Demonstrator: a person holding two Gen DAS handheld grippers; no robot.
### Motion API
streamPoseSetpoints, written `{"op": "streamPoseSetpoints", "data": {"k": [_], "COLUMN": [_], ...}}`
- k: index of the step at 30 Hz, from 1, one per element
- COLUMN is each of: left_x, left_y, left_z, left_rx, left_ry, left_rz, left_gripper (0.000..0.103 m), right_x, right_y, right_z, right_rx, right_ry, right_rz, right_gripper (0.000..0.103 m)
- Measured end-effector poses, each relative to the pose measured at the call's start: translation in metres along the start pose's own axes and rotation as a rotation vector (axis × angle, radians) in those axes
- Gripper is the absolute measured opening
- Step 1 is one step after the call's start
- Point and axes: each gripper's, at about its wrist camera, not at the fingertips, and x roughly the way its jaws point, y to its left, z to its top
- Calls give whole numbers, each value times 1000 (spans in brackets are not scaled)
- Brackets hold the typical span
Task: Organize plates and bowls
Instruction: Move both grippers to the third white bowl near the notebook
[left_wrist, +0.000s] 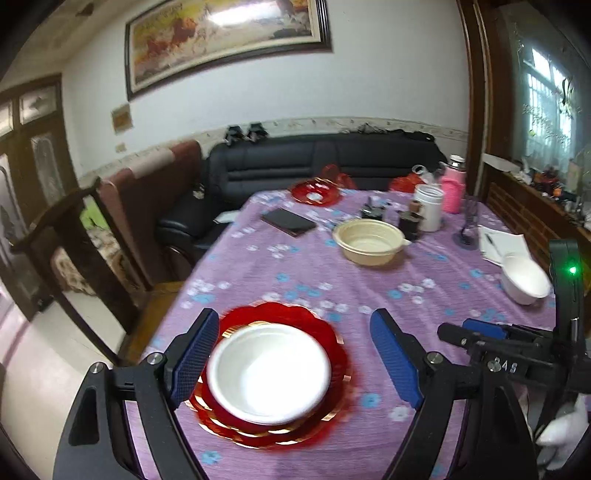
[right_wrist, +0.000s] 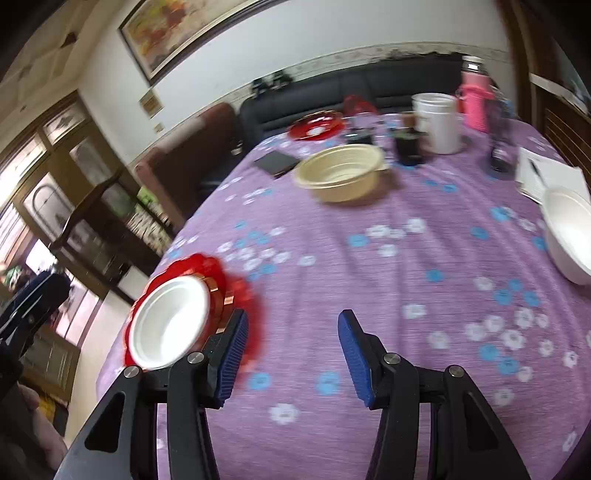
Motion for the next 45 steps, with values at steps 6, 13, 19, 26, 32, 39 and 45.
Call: {"op": "streamPoseSetpoints", "data": {"k": [6,13,19,26,32,39,45], "left_x": [14,28,35,34,42,62,68], "left_y": [-23,-52,-80,-94,-93,-99,-104], "left_z": [-4,-7,-12,-15,-16,-22,-28], "left_rx": [2,31,52,78,66,34,33], "left_ry": [53,90,125,137,158,219,243], "left_rz": [-73,-115,-157,-159,-161,-206,-217], "left_gripper": [83,83,83,83,83,83,83], "right_x": [-30,-106,-118,-74,-56,-42,-34], "right_y": [-73,-193,-275,-310,-306,-263,-229], "right_z": [-13,-8,13,34,28,20,12], "right_rx": [105,332,513,580,603,522,512], "right_ry": [-24,-190,-214,-122,-65,42,101], "right_rz": [-81,-333,-443,-423,-287,-89,124], "right_gripper": [55,55,55,55,17,16,16]}}
